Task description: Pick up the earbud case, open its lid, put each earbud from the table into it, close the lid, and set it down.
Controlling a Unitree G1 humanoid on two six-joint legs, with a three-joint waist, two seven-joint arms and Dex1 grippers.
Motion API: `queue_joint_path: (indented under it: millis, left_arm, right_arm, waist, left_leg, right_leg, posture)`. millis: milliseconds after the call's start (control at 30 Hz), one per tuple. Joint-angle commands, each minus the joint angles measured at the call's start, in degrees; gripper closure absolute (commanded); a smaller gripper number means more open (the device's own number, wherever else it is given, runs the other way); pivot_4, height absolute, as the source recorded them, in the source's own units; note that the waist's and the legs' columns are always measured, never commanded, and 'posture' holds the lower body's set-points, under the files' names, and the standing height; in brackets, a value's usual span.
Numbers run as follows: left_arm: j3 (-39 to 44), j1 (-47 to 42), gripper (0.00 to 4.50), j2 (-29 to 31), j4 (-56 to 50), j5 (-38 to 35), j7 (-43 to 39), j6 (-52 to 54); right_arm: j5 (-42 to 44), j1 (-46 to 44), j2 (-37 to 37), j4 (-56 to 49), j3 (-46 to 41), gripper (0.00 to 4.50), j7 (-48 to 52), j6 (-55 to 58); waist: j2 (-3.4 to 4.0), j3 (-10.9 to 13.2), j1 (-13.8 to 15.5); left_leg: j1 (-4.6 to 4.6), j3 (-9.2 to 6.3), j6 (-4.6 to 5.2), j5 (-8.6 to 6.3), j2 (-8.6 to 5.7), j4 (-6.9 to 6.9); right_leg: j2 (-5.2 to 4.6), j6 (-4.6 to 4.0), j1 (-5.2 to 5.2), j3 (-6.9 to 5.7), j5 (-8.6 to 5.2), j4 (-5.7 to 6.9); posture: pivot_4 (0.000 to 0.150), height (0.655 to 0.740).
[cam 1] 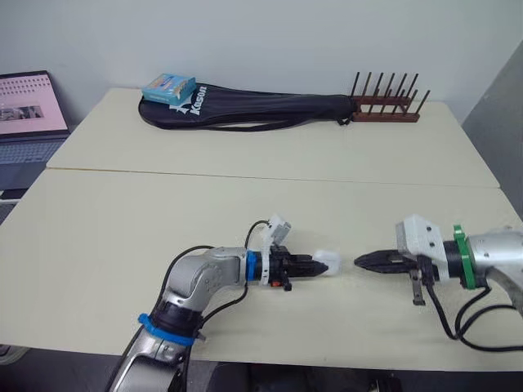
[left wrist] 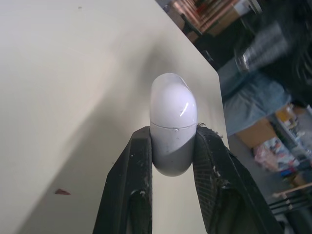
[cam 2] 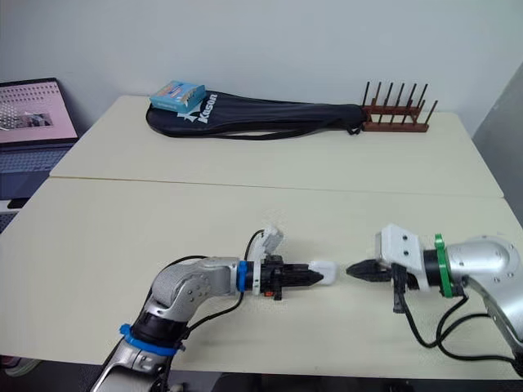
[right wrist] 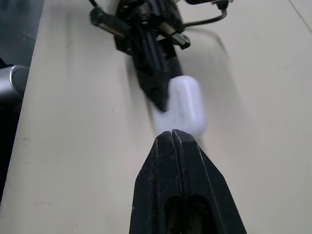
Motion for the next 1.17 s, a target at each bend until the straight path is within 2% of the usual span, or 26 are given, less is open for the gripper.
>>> queue_joint_path:
  millis: [33, 100, 167, 367, 467, 500, 533, 633, 733, 900, 1033, 1167]
  left_arm:
    - [1.3, -1.3, 3.72, -0.6, 3.1, 0.5, 2.1, 1.9]
    - [1.2, -1.2, 3.72, 0.2, 3.8, 1.0, 2.4, 2.6]
    - [0.9, -0.9, 3.01, 1.4, 3.9, 1.4, 2.3, 3.1]
    - [0.1, 1.9, 1.29, 7.4, 0.8, 3.2, 1.2, 1.8]
    - [1.7, 6.1, 0.41, 15.4, -5.2, 5.0, -0.8, -2.0]
    - [2.5, 8.2, 0.11, 19.1, -7.8, 5.9, -2.3, -4.9]
    - [3.2, 10.0, 0.00, 22.4, -9.8, 6.8, -3.8, -8.0]
    - [7.6, 14.3, 0.00, 29.4, -14.3, 7.3, -7.6, -15.9]
    - [14.1, 17.8, 0.00, 33.7, -17.1, 5.9, -12.8, -23.3]
    - [21.7, 25.2, 0.00, 41.0, -23.1, 5.3, -21.0, -29.4]
    - [23.5, 28.7, 0.00, 43.2, -27.7, 5.9, -22.5, -31.5]
    - [22.9, 26.9, 0.00, 42.4, -28.2, 4.7, -22.1, -31.3]
  right_arm:
    - [-1.0, 2.8, -1.4, -2.6, -3.3, 4.50, 0.1, -2.5]
    - [-0.8, 3.6, -1.6, -2.6, -3.9, 4.50, -0.3, -2.1]
    - [-1.0, 3.7, -1.6, -2.4, -3.9, 4.50, -0.4, -2.6]
    - [-0.6, 2.4, -1.3, -1.8, -2.5, 4.50, -0.1, -2.3]
    - [-0.3, 0.0, -1.6, -0.5, -1.7, 4.50, 0.6, -1.8]
    - [-0.3, -0.9, -1.8, 0.2, -1.5, 4.33, 1.1, -2.0]
    - [-0.3, -1.7, -2.0, 0.9, -1.4, 4.14, 1.7, -2.2]
    - [-0.1, -4.2, -2.7, 3.5, -1.4, 3.28, 3.8, -3.1]
    - [0.1, -6.7, -4.2, 6.9, -1.7, 2.18, 7.5, -5.1]
    - [0.3, -8.8, -7.2, 12.1, -2.9, 0.35, 14.4, -10.2]
    - [0.5, -9.2, -8.8, 13.4, -2.3, 0.35, 17.9, -11.5]
    - [0.1, -10.3, -8.3, 13.7, -1.3, 0.35, 18.5, -11.7]
  waist:
    - [0.00, 0.0, -0.1]
    - [0.01, 0.0, -0.3]
    - [0.01, 0.0, -0.3]
    - [0.01, 0.0, -0.4]
    - [-0.01, 0.0, -1.1]
    - [-0.05, 0.0, -1.6]
    - [-0.03, 0.0, -1.8]
    - [-0.02, 0.0, -1.9]
    - [-0.06, 0.1, -1.5]
    - [-0.10, 0.2, -0.4]
    - [-0.07, 0.2, 0.0]
    - [-0.06, 0.2, 0.0]
  left_leg:
    - [0.01, 0.01, 0.00, 0.00, 0.00, 0.00]
    - [0.06, 0.03, -0.02, 0.01, 0.01, 0.00]
    - [0.13, 0.03, -0.04, 0.02, 0.02, -0.01]
    - [0.47, 0.06, -0.03, 0.02, 0.04, -0.06]
    - [0.64, 0.13, -0.03, 0.01, 0.08, -0.11]
    - [0.75, 0.16, -0.03, 0.01, 0.14, -0.17]
    - [0.87, 0.17, -0.03, 0.00, 0.19, -0.21]
    - [1.00, 0.19, -0.03, 0.01, 0.26, -0.36]
    - [0.89, 0.25, -0.04, 0.01, 0.18, -0.43]
    - [0.39, 0.32, -0.04, 0.01, 0.23, -0.43]
    - [0.06, 0.25, -0.03, 0.00, 0.25, -0.43]
    - [0.06, 0.18, -0.01, 0.00, 0.21, -0.39]
  right_leg:
    - [0.00, 0.00, 0.00, 0.02, 0.00, 0.00]
    - [0.01, 0.00, 0.00, 0.07, 0.00, 0.03]
    - [0.02, 0.00, 0.06, 0.07, 0.00, 0.04]
    - [0.04, 0.00, 0.34, 0.12, 0.00, 0.02]
    - [0.08, 0.00, 0.40, 0.25, 0.00, 0.04]
    - [0.12, 0.00, 0.43, 0.31, 0.00, 0.04]
    - [0.13, -0.01, 0.46, 0.36, 0.00, 0.06]
    - [0.13, -0.03, 0.45, 0.44, -0.01, 0.06]
    - [0.10, -0.10, 0.35, 0.41, -0.05, 0.05]
    - [-0.10, -0.11, 0.12, 0.27, -0.06, -0.33]
    - [-0.28, -0.10, -0.06, 0.15, -0.06, -0.50]
    - [-0.24, -0.11, -0.04, 0.10, -0.06, -0.39]
  posture:
    - [0.150, 0.7274]
    - [0.150, 0.7274]
    - [0.150, 0.7274]
    - [0.150, 0.7274]
    - [0.150, 0.7274]
    - [0.150, 0.7274]
    - [0.150, 0.7274]
    - [0.150, 0.7274]
    - [0.150, 0.7274]
    - [0.150, 0.7274]
    - [0.150, 0.7274]
    - [0.150, 0.7274]
